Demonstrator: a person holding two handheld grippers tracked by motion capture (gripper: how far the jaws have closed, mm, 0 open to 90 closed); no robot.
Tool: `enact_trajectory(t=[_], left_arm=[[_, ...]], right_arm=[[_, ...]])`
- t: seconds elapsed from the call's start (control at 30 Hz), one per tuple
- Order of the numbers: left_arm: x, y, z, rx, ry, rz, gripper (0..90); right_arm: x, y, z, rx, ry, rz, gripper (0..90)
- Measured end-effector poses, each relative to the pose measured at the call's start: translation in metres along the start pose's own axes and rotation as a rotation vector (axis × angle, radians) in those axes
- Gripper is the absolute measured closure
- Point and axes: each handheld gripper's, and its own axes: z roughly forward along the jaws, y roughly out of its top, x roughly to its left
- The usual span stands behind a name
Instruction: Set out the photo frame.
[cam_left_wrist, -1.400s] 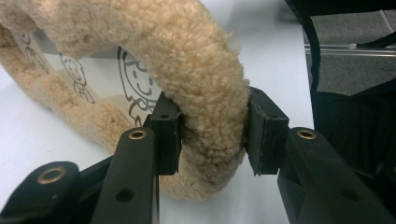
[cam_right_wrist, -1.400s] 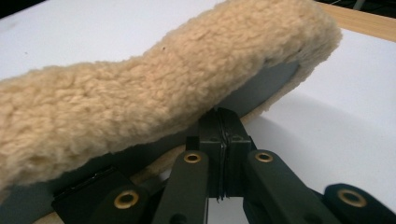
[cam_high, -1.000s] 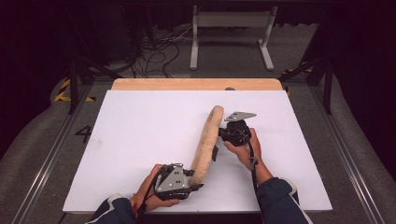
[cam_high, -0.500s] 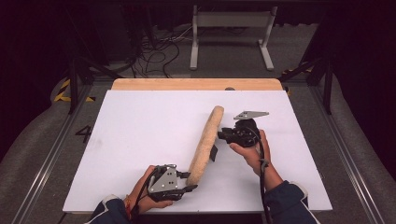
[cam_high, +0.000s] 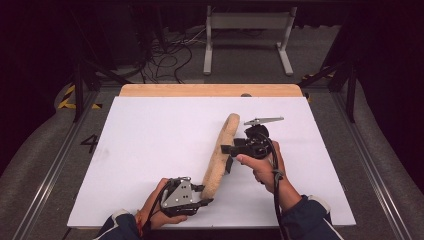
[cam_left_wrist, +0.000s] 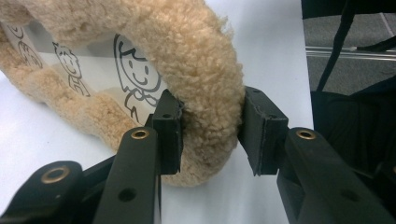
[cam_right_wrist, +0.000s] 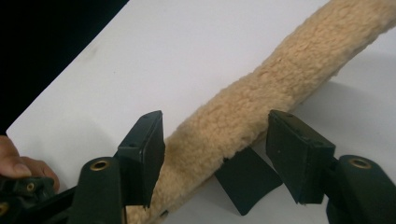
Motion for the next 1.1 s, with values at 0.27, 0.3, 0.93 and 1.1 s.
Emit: enact_trajectory(t=[0.27, 0.3, 0.93, 1.1], left_arm=[[-0.001, 0.003, 0.006, 0.003, -0.004, 0.004, 62.0], [-0.001, 0.003, 0.007, -0.003, -0.01, -0.004, 62.0], [0.003, 0.001, -0.008, -0.013, -0.022, -0.035, 50.7], [0.008, -0.008, -0.025, -0.021, -0.013, -0.064, 48.3]], right_arm=[[0.002, 0.009, 0.024, 0.081, -0.066, 0.058, 30.0], [0.001, 0.01, 0.027, 0.082, -0.074, 0.065, 30.6], [-0.002, 0.027, 0.036, 0.226, -0.028, 0.001, 61.4], [-0.004, 0.036, 0.037, 0.294, 0.003, -0.08, 62.6]])
